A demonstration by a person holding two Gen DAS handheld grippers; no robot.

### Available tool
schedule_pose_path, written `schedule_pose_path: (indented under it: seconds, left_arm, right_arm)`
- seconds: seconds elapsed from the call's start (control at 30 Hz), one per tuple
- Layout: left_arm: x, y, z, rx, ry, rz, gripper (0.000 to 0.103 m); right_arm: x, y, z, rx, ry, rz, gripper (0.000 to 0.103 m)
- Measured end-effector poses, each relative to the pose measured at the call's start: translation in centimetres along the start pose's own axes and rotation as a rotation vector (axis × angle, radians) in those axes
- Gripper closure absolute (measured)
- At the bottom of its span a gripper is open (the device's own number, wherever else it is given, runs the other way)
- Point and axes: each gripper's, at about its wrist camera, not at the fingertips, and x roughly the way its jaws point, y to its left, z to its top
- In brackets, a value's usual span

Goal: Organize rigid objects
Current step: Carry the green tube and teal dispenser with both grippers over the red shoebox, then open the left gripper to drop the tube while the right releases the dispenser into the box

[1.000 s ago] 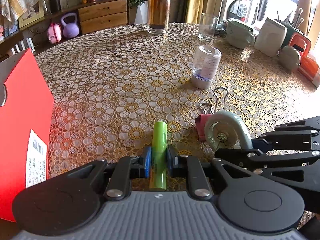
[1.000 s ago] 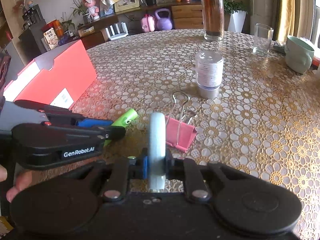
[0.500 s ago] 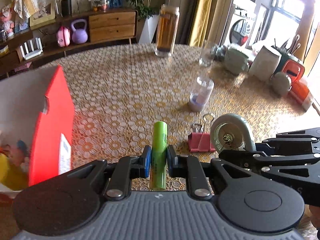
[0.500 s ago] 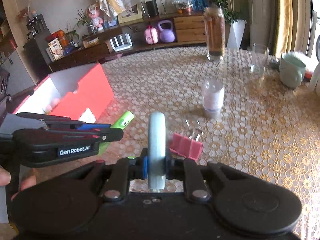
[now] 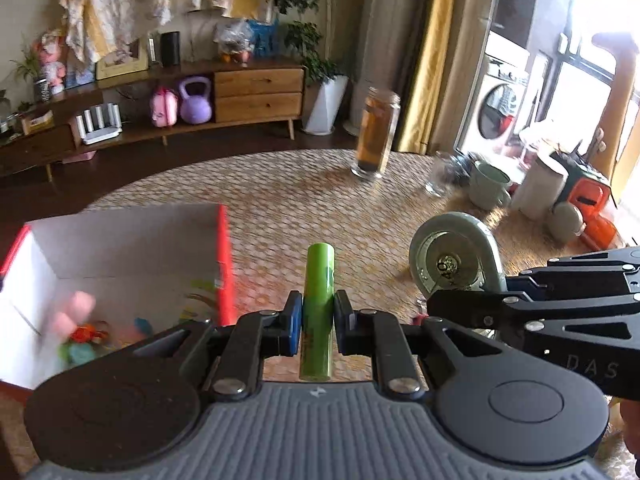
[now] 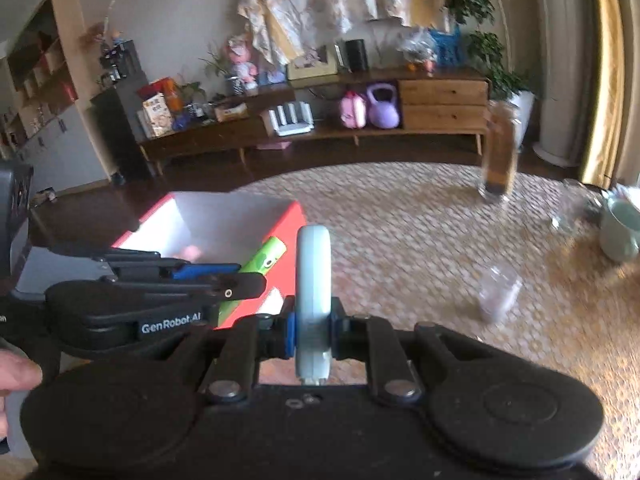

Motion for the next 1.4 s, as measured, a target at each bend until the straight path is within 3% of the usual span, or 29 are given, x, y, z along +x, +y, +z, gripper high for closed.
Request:
schedule_pose_path:
  seconds: [0.63, 1.13, 1.4]
  left_arm:
    - [-3.6, 12.7, 0.2, -0.093, -0.007, 0.175, 0.087]
    - [0.8, 20.3, -1.0, -0.126, 0.087, 0.286, 0.087]
    - [3.0, 21.9, -2.0, -0.124, 0.155, 0.323, 0.087]
  right_arm:
    - [7.4, 9.5, 4.2, -0.080, 0.042, 0.065, 0.089]
    - [14.9, 11.4, 4.4, -0.121, 0.138, 0.048, 0.089]
    - [18.0, 12.4, 4.1, -0.144, 0.190, 0.052, 0.089]
